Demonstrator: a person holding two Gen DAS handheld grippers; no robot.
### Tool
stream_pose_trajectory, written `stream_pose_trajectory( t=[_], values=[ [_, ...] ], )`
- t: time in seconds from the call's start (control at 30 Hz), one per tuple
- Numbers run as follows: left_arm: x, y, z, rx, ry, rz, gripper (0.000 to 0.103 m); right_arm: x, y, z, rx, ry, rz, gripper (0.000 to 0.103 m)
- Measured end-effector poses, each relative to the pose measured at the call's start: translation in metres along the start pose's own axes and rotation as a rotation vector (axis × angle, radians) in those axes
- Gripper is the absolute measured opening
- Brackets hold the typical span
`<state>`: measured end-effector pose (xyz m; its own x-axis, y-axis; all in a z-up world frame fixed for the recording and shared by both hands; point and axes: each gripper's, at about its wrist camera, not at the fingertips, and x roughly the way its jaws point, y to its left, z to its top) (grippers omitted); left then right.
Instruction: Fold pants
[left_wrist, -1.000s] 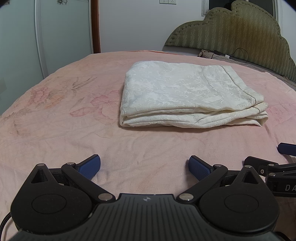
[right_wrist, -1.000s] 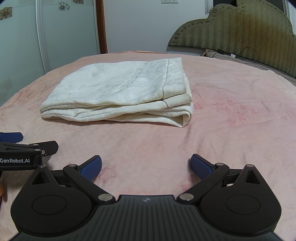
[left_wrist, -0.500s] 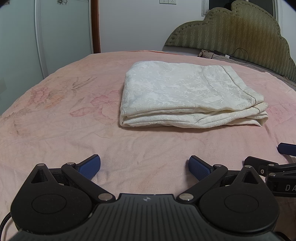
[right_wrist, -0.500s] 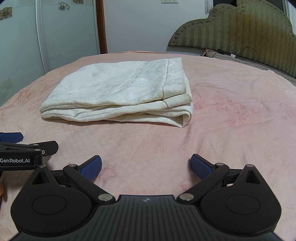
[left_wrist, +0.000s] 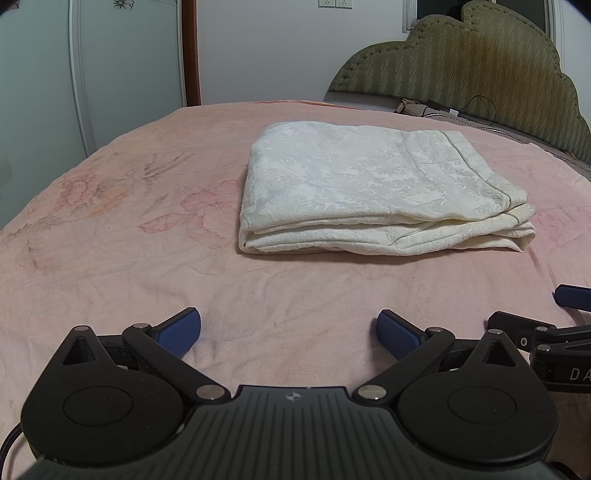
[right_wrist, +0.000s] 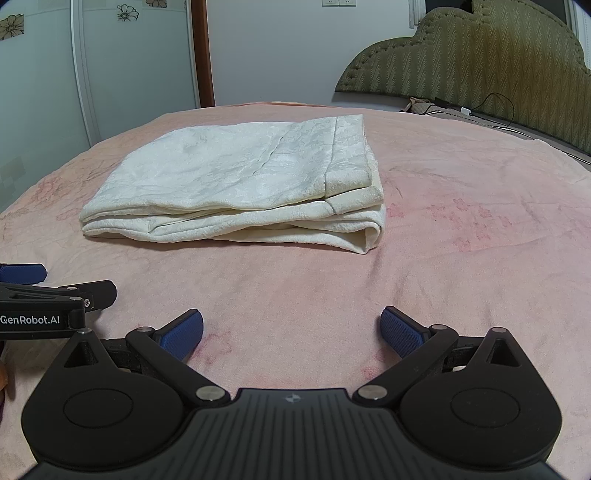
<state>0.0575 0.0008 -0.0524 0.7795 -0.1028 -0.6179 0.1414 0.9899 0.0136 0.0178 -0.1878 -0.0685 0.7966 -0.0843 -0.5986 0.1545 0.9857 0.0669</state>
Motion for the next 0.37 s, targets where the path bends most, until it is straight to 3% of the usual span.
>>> stream_pose_trajectory(
  t=[0.37],
  values=[
    [0.0002,0.0006,0.0003,-0.002,0.0,-0.002,0.103,-0.0001,-0.0001,0.0,0.0,0.0,0.0,0.103]
  ],
)
